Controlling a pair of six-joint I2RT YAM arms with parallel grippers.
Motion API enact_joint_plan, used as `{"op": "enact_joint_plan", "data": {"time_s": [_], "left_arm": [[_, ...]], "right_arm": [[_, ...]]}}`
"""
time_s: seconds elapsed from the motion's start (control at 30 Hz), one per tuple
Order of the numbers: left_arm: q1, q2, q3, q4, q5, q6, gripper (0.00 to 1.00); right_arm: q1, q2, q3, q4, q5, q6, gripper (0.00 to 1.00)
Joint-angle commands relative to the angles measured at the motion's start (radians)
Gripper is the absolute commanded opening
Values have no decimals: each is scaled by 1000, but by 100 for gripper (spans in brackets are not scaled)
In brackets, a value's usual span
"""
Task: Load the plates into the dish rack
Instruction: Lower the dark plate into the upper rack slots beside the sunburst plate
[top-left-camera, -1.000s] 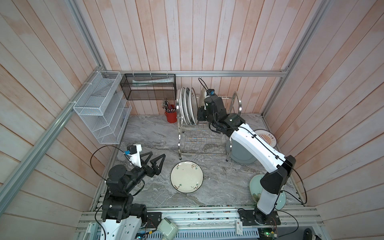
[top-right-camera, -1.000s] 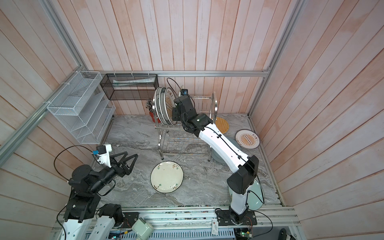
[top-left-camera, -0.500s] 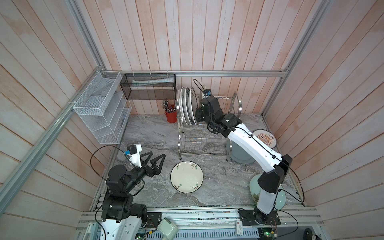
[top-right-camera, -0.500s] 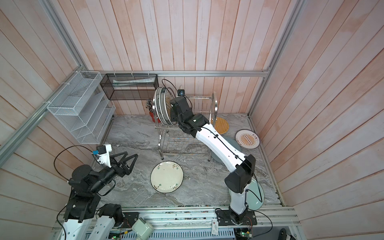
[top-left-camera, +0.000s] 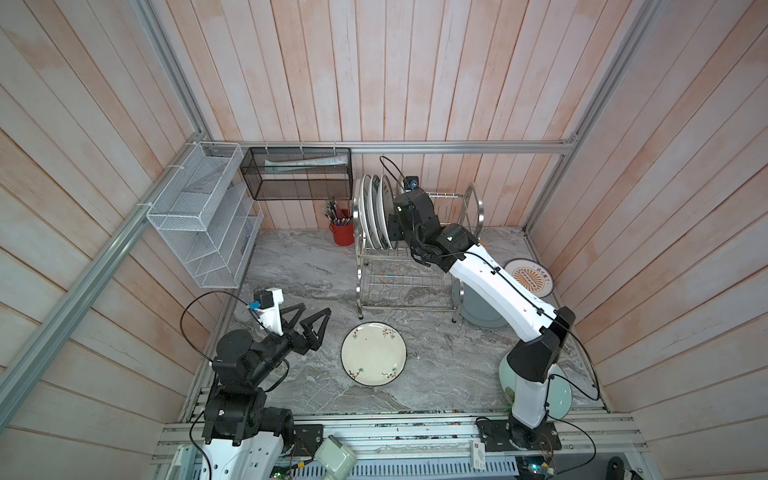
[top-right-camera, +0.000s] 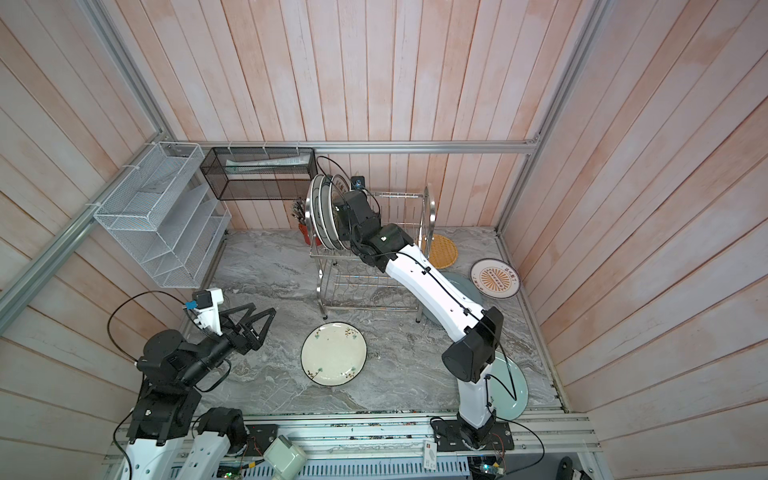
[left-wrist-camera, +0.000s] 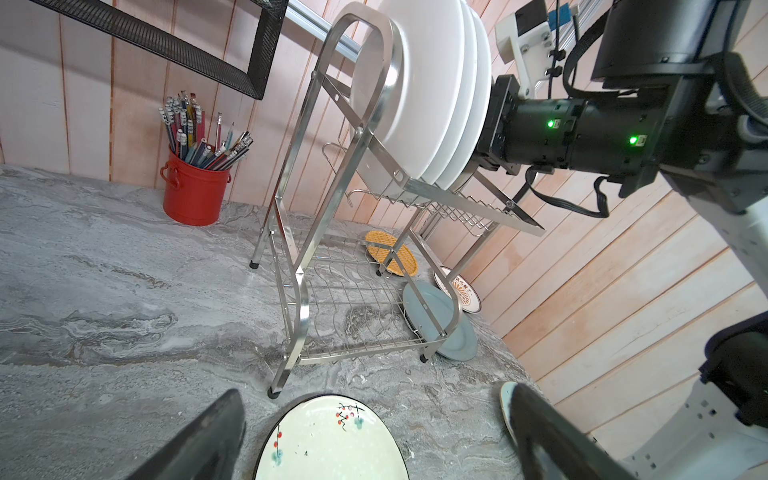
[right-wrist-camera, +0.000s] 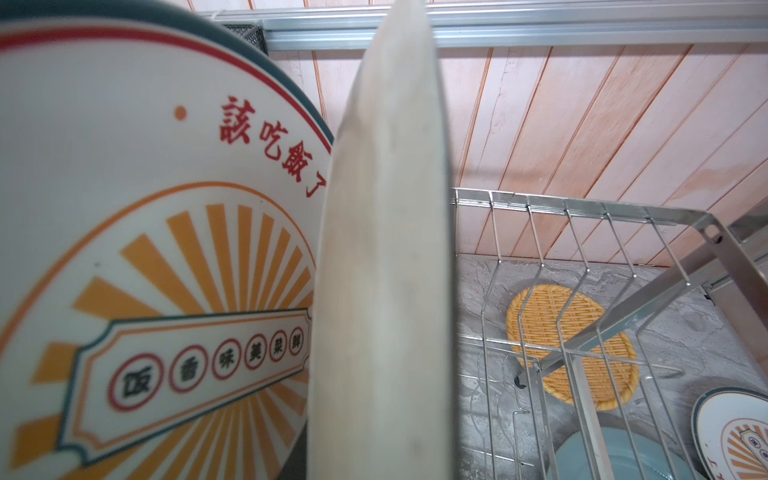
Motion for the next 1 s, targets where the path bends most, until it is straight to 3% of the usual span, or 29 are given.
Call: {"op": "enact_joint_plan", "data": {"time_s": [0.0, 0.6, 0.97], "left_arm": [[0, -15, -13, -2, 10, 21, 100], [0, -10, -14, 1, 15, 18, 100], [0, 7, -13, 1, 14, 17, 100]], "right_arm": [[-6, 21, 25, -21, 10, 24, 25], [23, -52, -28, -16, 19, 110, 28], [47, -64, -50, 5, 29, 105, 14]]}}
